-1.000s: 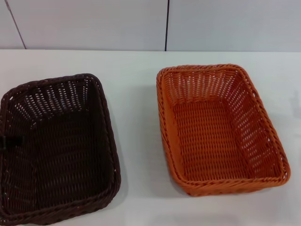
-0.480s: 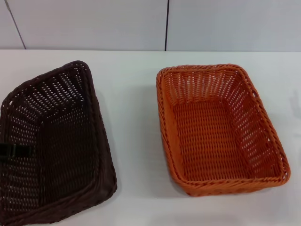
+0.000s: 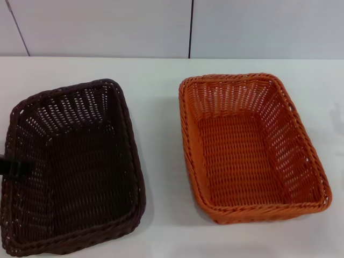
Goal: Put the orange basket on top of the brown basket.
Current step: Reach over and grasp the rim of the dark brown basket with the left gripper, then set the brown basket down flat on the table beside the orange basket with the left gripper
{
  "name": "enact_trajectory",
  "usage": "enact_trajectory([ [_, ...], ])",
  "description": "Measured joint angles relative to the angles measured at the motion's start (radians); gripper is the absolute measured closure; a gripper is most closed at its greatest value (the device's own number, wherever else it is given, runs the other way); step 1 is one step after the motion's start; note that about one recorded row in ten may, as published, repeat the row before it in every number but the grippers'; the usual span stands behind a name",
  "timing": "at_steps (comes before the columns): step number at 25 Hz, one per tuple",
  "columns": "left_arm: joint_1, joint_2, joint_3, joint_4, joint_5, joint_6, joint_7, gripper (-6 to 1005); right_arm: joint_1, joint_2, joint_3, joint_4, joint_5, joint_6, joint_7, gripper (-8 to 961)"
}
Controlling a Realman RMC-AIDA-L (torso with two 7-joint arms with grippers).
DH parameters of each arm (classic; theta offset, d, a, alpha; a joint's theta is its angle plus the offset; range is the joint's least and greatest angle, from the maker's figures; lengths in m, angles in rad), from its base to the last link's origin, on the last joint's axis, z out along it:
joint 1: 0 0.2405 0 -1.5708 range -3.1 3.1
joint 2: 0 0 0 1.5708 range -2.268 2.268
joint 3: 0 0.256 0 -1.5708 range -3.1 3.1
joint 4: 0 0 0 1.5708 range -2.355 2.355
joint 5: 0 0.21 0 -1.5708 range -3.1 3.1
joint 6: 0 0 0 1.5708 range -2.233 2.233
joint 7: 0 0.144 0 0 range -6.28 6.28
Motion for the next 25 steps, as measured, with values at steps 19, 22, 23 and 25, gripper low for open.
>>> enact_trajectory([
  [19,-0.306,0.043,-0.359,0.171,-0.073,-0.256,0.818,713,-0.017,0.001,-0.002,-0.028,-0.004,0.005,0.0,164],
  [22,-0.367,0.068,-0.352,0.233,-0.078,-0.278,0.935,719,-0.03,0.002,-0.002,-0.035,-0.006,0.011,0.0,164],
  [23,-0.405,0.072,-0.35,0.267,-0.078,-0.299,1.004,720,-0.032,0.002,-0.002,-0.036,-0.006,0.013,0.0,164],
  [25,-0.43,0.071,-0.347,0.283,-0.079,-0.309,1.037,722,-0.035,0.003,-0.009,-0.036,-0.005,0.019,0.0,165],
])
